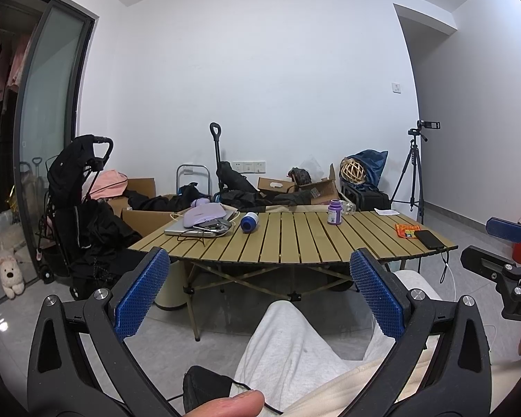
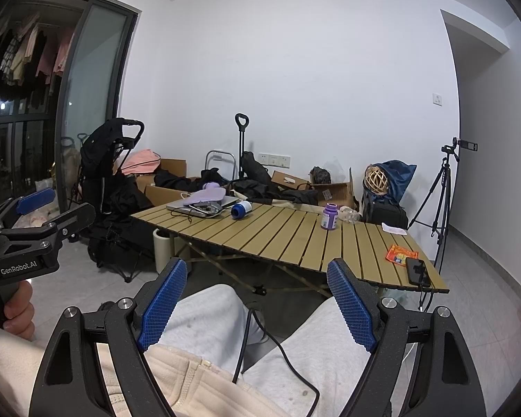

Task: Flip cup upright

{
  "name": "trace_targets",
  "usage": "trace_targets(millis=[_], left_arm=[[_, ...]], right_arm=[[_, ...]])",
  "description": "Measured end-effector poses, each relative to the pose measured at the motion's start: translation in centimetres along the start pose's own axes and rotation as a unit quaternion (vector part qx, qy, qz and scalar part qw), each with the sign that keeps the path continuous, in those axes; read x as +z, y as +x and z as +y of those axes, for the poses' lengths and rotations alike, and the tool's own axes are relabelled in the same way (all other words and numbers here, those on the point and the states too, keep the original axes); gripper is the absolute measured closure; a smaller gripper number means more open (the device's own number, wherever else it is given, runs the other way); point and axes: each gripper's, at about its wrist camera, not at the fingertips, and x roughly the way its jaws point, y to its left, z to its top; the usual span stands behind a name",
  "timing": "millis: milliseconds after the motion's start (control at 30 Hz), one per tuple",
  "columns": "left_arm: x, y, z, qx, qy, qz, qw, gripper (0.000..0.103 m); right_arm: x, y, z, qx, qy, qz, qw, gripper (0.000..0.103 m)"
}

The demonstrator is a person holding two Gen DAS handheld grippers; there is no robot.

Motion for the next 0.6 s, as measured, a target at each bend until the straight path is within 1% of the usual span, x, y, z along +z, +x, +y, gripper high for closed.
trace_targets(millis=[600], left_arm=[[0.26,-0.22,-0.04,-0.003,0.006,-0.004,1.0,0.0]], right_arm=[[-0.3,0.12,-0.27,0.002,-0.002,0.001,1.0,0.016]])
